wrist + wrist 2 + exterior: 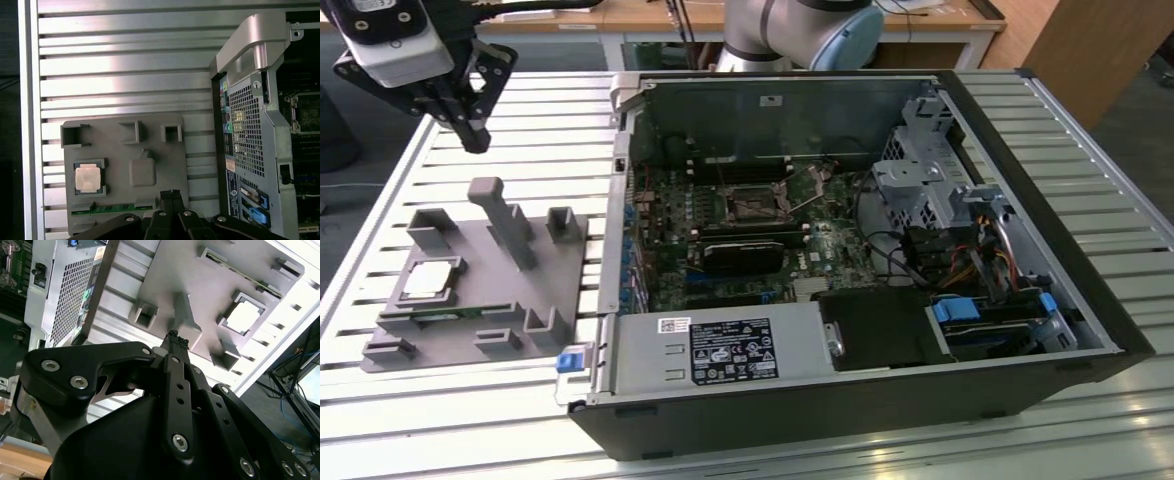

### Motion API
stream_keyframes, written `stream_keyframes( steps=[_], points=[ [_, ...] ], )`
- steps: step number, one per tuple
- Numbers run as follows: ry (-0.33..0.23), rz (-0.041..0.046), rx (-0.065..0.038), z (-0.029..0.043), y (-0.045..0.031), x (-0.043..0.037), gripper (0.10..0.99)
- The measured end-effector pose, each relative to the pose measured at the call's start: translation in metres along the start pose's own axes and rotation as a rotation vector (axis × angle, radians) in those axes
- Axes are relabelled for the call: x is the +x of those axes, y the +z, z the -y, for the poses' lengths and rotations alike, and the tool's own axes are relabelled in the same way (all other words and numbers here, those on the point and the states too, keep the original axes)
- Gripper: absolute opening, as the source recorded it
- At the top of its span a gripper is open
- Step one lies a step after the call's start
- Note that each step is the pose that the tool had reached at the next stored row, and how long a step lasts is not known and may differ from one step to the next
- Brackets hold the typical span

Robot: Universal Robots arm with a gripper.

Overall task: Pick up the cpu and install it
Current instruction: 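Reach for the cpu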

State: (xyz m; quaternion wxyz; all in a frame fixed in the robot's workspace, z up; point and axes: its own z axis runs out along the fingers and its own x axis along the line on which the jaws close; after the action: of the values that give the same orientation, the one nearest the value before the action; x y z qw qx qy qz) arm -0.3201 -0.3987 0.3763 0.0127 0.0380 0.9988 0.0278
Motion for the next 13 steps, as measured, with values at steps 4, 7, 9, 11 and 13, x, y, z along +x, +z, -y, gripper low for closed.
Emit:
stream_keyframes(
  steps=[4, 7, 9, 11, 13],
  points=[
    [0.000, 0.0000, 0.000, 0.0002, 0.0001, 0.0024, 0.106],
    [0.000, 0.0000, 0.000, 0.0004, 0.0001, 0.0044, 0.106],
    [0.000, 0.0000, 0.000, 0.0004, 0.0002, 0.0051, 0.106],
    [0.000, 0.0000, 0.000, 0.0005, 0.0003, 0.0061, 0.106],
    [0.000, 0.0000, 0.000, 0.0006, 0.0003, 0.0067, 0.106]
  ],
)
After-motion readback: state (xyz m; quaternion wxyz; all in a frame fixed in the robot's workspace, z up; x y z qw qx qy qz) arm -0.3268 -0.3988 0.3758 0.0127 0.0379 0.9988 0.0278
